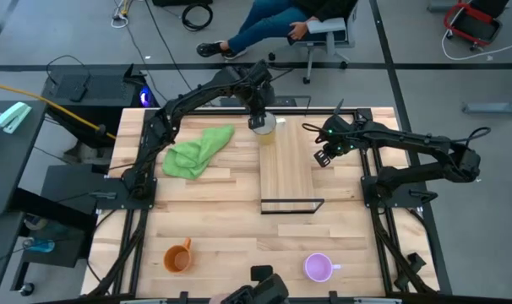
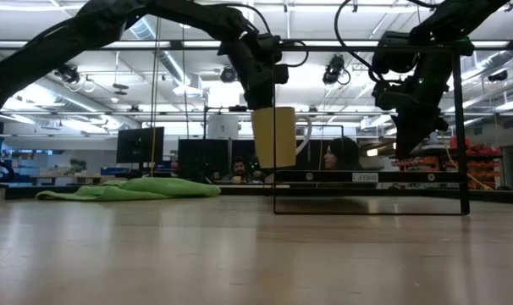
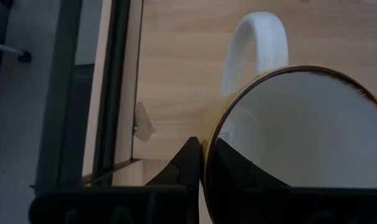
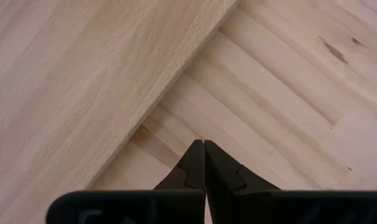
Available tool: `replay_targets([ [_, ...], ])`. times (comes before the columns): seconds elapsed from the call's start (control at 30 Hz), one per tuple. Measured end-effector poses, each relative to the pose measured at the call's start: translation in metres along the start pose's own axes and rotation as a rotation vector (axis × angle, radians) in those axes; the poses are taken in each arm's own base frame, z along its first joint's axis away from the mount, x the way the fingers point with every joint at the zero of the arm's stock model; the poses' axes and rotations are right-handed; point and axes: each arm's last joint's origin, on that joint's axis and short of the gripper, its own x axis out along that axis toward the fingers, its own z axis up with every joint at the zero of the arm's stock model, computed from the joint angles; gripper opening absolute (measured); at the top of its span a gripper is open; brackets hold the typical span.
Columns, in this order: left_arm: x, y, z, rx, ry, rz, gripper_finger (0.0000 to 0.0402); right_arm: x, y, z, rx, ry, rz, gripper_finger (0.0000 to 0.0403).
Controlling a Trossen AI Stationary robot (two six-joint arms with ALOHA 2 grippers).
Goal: Stack small to large cups/mugs on shelf
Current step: Put the yellow mug on the shelf
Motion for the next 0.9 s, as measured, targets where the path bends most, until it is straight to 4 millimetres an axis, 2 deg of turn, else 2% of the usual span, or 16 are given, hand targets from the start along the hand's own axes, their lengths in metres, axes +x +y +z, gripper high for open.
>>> replay_targets([
  [0.17, 0.000, 0.001, 0.001, 0.003, -0.009, 0.004, 0.0027, 0.000, 0.000, 0.000, -0.004, -0.001, 0.000, 0.0003],
  [0.4, 0.014, 0.003, -0.003, -0.007, 0.020, -0.010, 0.0027, 0.000, 0.000, 0.000, -0.006, -0.002, 0.001, 0.0002],
  [0.9, 0.020, 0.004, -0.006, -0.023, 0.043, -0.022, 0.0027, 0.001, 0.000, 0.000, -0.008, 0.001, 0.000, 0.0002],
])
